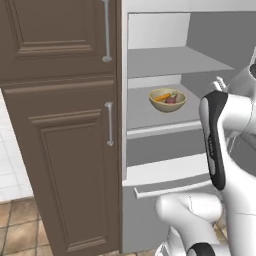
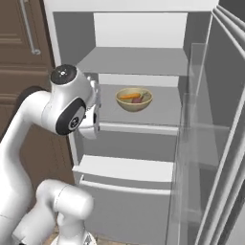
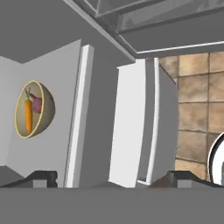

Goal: Place the bowl with the carrot and onion on the second highest shelf of the fridge. Place the bowl with the fish and steak on the top shelf of the fridge.

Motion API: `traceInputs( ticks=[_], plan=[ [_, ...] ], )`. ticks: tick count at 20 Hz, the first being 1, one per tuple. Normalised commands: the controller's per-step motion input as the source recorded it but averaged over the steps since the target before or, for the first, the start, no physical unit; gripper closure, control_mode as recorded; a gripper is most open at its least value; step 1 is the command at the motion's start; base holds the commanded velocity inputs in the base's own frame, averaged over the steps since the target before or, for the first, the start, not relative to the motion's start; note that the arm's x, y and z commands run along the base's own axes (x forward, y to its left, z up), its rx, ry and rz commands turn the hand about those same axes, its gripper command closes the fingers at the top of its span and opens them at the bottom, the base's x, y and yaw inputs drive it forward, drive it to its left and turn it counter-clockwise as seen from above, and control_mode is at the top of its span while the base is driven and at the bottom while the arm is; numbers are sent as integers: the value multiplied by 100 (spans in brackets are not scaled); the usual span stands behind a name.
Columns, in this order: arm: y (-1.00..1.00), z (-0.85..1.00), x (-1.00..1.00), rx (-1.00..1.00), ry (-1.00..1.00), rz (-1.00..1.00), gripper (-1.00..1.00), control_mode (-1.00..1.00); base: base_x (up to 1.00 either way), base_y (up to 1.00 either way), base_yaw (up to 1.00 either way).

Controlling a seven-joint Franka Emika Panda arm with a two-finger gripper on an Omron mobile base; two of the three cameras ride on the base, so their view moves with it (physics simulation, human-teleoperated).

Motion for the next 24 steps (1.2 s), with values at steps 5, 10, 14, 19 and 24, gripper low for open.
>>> traceInputs(
  ticks=[5,10,14,19,24],
  plan=[
    [0,0,0,0,0,0,-100,100,-100,0,0],
    [0,0,0,0,0,0,-100,100,-100,0,0],
    [0,0,0,0,0,0,-100,100,-100,-9,-1],
    [0,0,0,0,0,0,-100,100,-100,-80,-8],
    [0,0,0,0,0,0,-100,100,-75,-100,-9]
  ],
)
